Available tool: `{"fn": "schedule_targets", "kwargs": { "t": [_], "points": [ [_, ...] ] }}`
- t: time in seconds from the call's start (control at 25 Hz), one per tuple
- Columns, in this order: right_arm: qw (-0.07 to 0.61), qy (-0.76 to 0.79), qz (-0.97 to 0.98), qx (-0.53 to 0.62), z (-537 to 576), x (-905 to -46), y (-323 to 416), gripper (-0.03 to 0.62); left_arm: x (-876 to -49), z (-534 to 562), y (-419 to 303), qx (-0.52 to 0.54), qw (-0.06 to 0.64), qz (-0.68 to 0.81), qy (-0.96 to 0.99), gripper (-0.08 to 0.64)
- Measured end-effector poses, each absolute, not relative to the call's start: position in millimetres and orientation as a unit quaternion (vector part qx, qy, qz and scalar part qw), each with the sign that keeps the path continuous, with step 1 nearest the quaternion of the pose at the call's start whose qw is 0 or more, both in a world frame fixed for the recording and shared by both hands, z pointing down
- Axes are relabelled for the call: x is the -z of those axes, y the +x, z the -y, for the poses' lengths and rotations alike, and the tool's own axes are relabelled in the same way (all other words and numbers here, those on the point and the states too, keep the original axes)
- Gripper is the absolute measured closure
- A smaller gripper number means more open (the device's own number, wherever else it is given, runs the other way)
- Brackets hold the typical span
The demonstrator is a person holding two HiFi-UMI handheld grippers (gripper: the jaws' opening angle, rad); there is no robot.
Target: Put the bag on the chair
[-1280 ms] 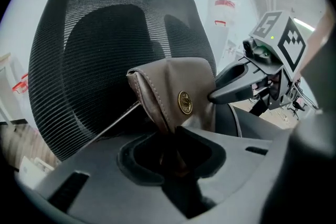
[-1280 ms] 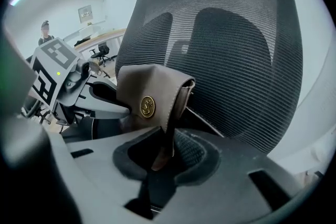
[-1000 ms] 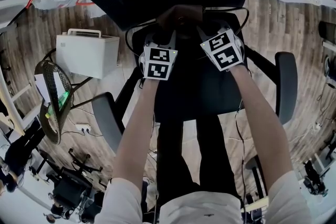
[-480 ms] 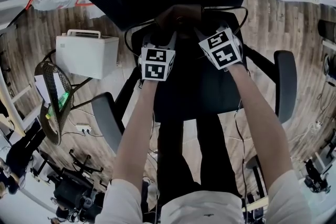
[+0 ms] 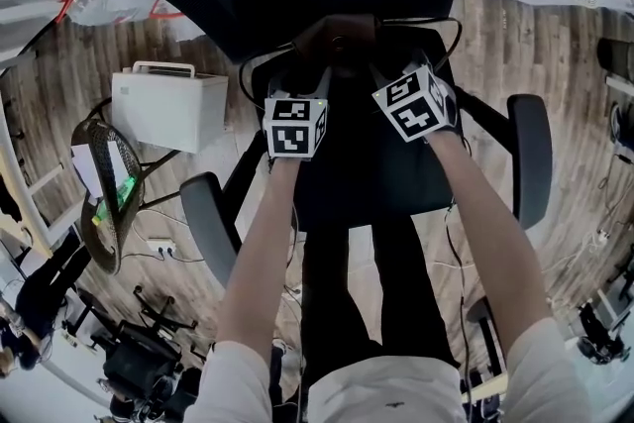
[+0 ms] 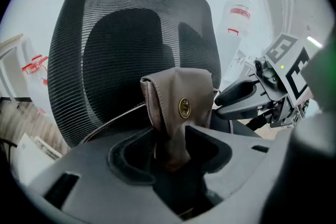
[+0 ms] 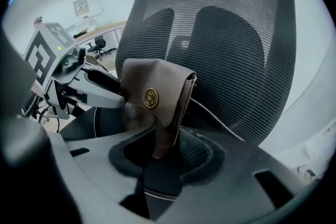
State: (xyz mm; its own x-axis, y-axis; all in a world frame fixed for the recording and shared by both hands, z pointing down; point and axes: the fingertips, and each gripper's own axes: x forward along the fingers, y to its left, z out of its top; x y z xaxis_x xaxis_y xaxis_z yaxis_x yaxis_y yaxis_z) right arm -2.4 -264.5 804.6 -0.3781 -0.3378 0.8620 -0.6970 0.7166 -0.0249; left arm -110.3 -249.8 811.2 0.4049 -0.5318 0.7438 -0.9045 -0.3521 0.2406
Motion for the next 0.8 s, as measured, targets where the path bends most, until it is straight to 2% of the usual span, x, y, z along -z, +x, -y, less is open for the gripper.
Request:
{"fn": "schedule_targets", "kwargs": {
  "t": [0.48, 0.8],
  "points": [
    [0.436, 0.314, 0.819, -0.202, 247.4, -764.3, -7.2, 0.456, -782.0, 231.8, -109.4, -0.287, 0.347, 0.477, 0.755, 0.387],
    [0.402, 0.312, 0.835, -0.211, 225.7, -706.7, -5.4, 0.463, -724.9, 226.8, -99.6, -0.252, 0.364, 0.486, 0.754, 0.387]
  ]
}}
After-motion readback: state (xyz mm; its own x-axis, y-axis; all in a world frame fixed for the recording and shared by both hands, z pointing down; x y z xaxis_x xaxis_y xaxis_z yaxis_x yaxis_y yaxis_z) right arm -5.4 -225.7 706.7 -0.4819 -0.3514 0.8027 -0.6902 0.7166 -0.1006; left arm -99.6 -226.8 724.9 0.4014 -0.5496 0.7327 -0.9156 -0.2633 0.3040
